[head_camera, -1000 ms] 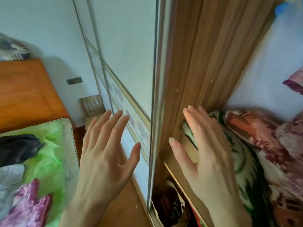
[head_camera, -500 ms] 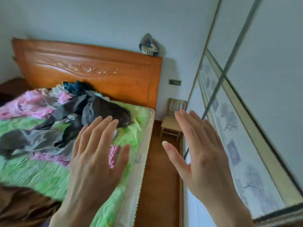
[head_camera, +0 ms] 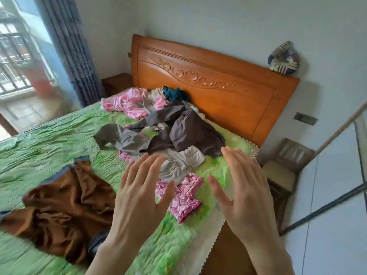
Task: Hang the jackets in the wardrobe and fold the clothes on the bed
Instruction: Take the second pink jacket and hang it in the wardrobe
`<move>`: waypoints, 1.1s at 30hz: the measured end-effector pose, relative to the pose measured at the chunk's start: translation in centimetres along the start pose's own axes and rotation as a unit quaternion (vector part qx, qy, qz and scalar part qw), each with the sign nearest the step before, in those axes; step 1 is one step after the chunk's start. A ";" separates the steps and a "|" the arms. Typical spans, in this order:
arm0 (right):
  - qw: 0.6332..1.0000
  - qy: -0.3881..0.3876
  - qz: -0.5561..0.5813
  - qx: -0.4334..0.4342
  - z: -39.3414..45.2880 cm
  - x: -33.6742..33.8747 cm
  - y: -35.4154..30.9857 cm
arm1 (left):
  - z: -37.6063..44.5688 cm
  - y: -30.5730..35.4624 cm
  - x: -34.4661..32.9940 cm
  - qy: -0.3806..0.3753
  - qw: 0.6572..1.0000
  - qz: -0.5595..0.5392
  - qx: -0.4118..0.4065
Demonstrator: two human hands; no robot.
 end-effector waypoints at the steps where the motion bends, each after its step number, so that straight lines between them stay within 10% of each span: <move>1: 1.000 -0.008 0.009 0.008 0.6 -1.0 0.3 | 0.0 -0.5 -0.3 0.001 1.000 0.007 0.008; 33: 0.939 -0.286 0.175 0.076 6.5 -33.1 22.2 | -0.2 -5.8 -30.7 0.015 0.921 0.158 0.355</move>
Point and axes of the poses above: each hand's wrist, its own z-axis towards the middle knuckle, its own x-axis out of the back of the hand, y = z × x, the point moved 2 cm from there along z, towards the middle knuckle, and after that the axes turned 10 degrees about y, right-handed, at the moved point
